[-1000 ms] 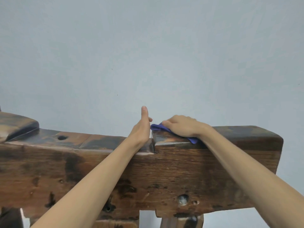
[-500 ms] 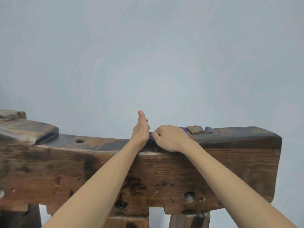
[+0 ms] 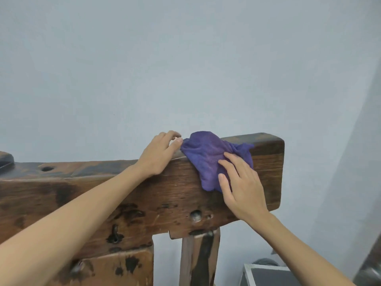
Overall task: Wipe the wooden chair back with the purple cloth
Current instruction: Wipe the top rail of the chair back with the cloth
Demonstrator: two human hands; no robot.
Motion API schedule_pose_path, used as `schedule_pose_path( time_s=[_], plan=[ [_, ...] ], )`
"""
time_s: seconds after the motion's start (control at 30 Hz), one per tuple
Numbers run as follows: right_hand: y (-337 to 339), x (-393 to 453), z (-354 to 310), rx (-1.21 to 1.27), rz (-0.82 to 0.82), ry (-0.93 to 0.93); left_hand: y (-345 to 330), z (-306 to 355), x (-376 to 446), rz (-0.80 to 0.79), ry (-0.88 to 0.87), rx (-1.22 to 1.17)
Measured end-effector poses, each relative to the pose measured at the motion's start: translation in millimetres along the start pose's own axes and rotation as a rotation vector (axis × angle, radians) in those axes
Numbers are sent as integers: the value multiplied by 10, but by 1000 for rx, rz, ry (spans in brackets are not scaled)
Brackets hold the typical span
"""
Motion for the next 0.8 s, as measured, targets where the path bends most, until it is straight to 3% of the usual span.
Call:
schedule_pose_path(
  time_s=[0.17,0.27,0.33,0.4,0.5,0.63,0.8],
  plan=[
    [-112,174,-277,35,100,-143,-383,645,-31,-111,-191,363],
    [-231,147,-170,89,156,-265,-590,902,73,-228,-332,187],
    [-254,48,133,126,214,-390,-725,1070,160,-363,-397,63],
    [-250,-100,521,151,254,-547,-806,1225,290,-398,-432,-48],
    [-229,-248,1039,243,247,-750,-1006,1299,548,-364,-351,3],
    [-143,-44,1578,598,270,-949,-1298,1248,815,-385,-188,439],
    [-17,701,2110,1035,1,-940,-1595,1471,1177,-432,-147,431]
  ],
)
Point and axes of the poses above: each hand's wrist, its own x-axis towards the middle knuckle, its own y-axis out of the back of the hand, z = x × y, the point moved 4 cm from there along x, towards the middle knuckle, and after that the axes turned 2 degrees about x, right-handed, at the moved point
